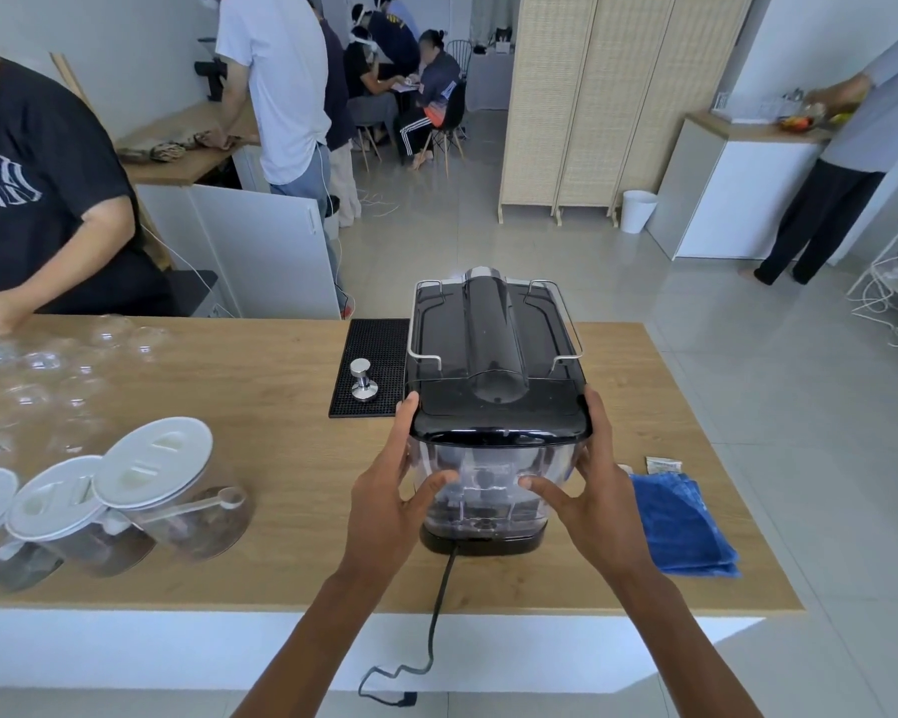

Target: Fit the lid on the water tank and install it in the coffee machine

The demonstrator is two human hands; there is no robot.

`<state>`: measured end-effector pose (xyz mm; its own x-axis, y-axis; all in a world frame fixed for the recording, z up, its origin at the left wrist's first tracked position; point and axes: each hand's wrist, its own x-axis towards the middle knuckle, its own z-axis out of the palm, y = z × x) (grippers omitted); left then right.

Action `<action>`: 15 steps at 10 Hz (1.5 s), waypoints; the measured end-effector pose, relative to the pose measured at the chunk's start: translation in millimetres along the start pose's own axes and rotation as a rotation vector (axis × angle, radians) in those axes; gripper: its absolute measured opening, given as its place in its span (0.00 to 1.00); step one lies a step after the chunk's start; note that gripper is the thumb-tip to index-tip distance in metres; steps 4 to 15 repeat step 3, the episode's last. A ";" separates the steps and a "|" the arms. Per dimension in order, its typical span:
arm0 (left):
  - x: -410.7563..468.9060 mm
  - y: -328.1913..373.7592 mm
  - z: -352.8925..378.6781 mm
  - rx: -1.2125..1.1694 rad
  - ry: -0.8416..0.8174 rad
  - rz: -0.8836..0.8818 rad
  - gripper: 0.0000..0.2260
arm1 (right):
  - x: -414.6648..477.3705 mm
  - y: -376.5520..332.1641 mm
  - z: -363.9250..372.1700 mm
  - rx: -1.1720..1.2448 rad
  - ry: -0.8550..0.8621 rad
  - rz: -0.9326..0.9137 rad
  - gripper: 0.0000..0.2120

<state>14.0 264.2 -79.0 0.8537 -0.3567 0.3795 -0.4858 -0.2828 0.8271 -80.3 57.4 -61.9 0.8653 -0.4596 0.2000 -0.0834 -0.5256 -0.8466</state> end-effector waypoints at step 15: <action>-37.1 -42.5 -11.9 0.154 0.000 -0.008 0.40 | -28.5 34.4 6.0 -0.399 0.149 -0.040 0.47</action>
